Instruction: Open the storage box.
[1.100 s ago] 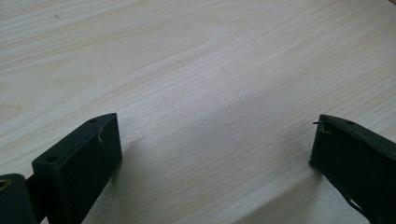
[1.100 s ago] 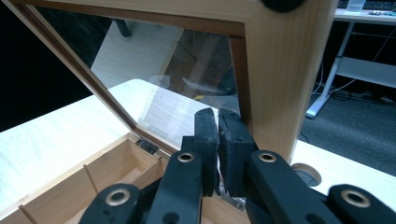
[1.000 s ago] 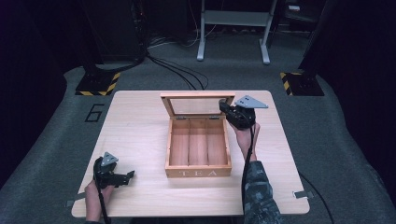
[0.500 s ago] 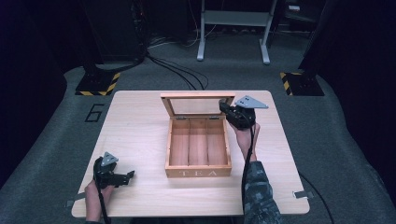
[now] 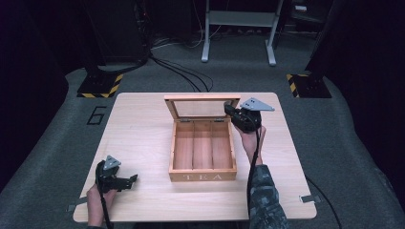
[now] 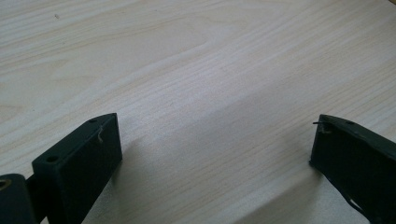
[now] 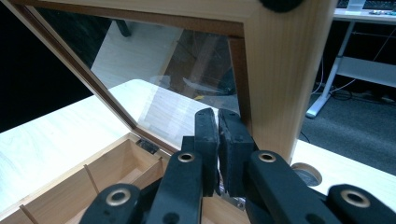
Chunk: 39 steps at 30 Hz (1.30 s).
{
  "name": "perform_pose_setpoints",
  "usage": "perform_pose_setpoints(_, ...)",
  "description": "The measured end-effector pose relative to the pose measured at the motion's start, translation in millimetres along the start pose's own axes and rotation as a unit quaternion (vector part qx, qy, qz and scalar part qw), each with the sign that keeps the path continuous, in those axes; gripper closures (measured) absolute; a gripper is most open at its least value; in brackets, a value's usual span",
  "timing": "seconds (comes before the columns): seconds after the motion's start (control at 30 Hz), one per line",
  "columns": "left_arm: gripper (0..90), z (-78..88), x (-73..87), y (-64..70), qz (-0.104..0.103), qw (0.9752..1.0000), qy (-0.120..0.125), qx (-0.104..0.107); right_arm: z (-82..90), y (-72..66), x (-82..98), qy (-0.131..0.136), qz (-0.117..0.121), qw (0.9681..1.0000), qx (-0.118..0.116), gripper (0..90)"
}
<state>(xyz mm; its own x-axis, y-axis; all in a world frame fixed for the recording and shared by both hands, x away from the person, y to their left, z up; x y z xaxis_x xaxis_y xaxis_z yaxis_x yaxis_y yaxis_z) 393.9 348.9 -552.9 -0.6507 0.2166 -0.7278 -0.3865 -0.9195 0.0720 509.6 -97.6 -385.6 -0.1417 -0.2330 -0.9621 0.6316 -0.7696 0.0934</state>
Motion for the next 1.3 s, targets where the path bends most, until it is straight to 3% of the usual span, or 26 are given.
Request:
perform_pose_setpoints(0.3, 1.8, 0.1, 0.0, -0.2, -0.001, 1.0000, -0.001, 0.000, 3.5, -2.3, 3.4, 0.001, 0.005, 1.0000, -0.007, 86.3)
perform_pose_setpoints(0.87, 1.8, 0.2, 0.1, -0.3, -0.003, 1.0000, -0.002, 0.000, 25.2, -23.2, 23.7, -0.003, 0.021, 0.9992, -0.035, 86.3)
perform_pose_setpoints(1.3, 1.8, 0.5, 0.0, -0.3, -0.002, 1.0000, -0.004, 0.000, 41.9, -40.7, 53.8, -0.018, 0.016, 0.9983, -0.053, 86.2)
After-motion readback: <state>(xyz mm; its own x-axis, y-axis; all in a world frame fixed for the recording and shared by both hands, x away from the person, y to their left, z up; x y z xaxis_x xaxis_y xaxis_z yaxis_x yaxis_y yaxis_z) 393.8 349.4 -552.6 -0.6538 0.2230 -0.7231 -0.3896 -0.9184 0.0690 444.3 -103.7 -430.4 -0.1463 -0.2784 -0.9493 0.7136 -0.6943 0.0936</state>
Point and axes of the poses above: each handheld gripper's, and its own axes: z roughly backward along the jaws, x roughly out of its underside, y roughly to its right, the point moved 3 cm from there along -z, roughly forward along the jaws, and after that the axes turned 6 degrees about z, right-handed, at the moved point
